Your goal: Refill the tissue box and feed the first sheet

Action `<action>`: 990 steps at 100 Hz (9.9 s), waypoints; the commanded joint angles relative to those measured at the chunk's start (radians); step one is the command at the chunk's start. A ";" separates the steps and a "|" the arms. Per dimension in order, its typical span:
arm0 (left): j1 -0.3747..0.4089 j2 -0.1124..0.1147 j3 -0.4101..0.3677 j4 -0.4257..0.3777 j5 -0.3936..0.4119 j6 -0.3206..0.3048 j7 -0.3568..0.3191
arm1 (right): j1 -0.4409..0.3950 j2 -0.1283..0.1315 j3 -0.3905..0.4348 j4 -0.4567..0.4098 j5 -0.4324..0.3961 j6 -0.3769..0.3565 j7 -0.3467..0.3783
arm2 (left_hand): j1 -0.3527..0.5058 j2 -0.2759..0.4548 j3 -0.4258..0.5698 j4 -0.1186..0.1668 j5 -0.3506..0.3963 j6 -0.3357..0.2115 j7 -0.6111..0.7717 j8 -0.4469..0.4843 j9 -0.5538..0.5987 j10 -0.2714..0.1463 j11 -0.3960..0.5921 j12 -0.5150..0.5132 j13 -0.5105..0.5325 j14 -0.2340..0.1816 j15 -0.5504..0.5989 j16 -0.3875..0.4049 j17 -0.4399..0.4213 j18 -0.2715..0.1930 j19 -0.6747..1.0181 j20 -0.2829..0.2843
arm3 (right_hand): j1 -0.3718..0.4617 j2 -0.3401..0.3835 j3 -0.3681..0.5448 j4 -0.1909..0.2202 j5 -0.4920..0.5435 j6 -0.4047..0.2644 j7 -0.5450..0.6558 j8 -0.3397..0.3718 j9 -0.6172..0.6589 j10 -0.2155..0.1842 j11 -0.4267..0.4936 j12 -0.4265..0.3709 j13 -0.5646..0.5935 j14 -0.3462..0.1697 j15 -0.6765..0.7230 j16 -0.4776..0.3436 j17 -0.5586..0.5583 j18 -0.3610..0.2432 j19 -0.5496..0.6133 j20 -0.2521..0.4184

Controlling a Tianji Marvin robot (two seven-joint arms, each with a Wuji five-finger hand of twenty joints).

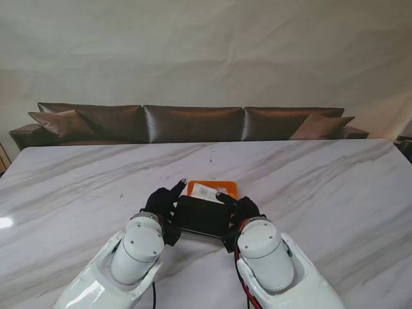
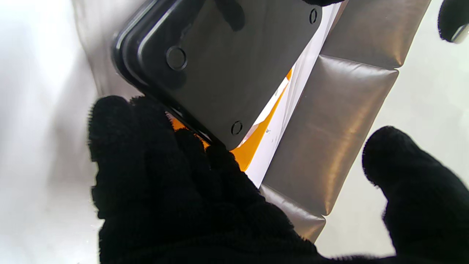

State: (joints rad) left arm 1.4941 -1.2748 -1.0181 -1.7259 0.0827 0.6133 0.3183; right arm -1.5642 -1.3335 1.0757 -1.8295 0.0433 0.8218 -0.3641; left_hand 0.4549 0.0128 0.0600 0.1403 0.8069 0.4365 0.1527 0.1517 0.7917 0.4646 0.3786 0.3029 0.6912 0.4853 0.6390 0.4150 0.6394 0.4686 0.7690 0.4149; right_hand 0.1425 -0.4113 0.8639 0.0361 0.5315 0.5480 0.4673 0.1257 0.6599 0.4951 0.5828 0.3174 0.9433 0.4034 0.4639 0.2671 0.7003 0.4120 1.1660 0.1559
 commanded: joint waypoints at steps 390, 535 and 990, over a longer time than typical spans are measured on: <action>-0.308 -0.098 0.129 0.358 -0.068 0.001 -0.013 | 0.416 -0.007 0.005 0.476 0.083 -0.056 0.182 | -0.022 -0.014 -0.006 0.028 0.042 -0.125 0.086 0.024 0.026 -0.113 0.059 0.028 -0.007 0.000 0.016 0.000 0.032 -0.055 0.453 0.004 | -0.009 0.016 0.021 0.011 0.027 -0.110 0.064 0.022 0.026 -0.041 -0.012 -0.010 0.001 -0.084 -0.004 -0.005 0.003 -0.105 -0.009 -0.002; -0.330 0.063 0.041 0.424 0.192 -0.166 -0.283 | 0.331 0.150 -0.051 0.318 -0.286 0.029 0.441 | -0.032 -0.007 -0.014 0.020 -0.056 -0.281 0.161 0.072 -0.030 -0.259 0.091 0.049 -0.074 -0.098 0.002 0.007 -0.214 -0.175 0.490 0.135 | 0.078 -0.050 0.074 -0.040 0.476 -0.615 0.379 0.463 0.530 -0.400 0.186 0.322 0.264 -0.214 0.481 0.312 0.037 -0.201 0.330 0.342; -0.565 0.092 0.473 0.655 0.353 -0.306 -0.508 | 0.600 0.084 -0.315 0.676 -0.188 -0.052 0.494 | 0.471 -0.724 0.864 -0.149 -0.295 -0.730 1.033 0.906 0.099 -0.712 0.784 0.825 0.120 -0.383 0.296 0.655 -0.116 -0.526 0.806 0.223 | 0.153 -0.185 0.239 -0.049 0.518 -0.740 0.724 0.558 0.645 -0.516 0.446 0.585 0.366 -0.332 0.749 0.409 0.109 -0.263 0.456 0.434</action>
State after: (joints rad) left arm 0.8818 -1.1919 -0.5691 -1.0956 0.4283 0.3011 -0.1467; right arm -0.9570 -1.2375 0.7674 -1.1851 -0.1572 0.7776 0.1133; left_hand 0.3937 -0.5394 0.7280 -0.1541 0.5103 -0.1464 1.2018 1.0314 0.8462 -0.1902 1.1152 1.1025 0.7679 0.0836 0.9258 1.0482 0.5419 0.0391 0.7334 0.6220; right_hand 0.3054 -0.5690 1.0739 -0.0147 1.0714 -0.2309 1.2235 0.6729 1.3087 -0.0095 1.0801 0.8849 1.2648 0.0979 1.1441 0.6635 0.8081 0.1938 1.5549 0.5765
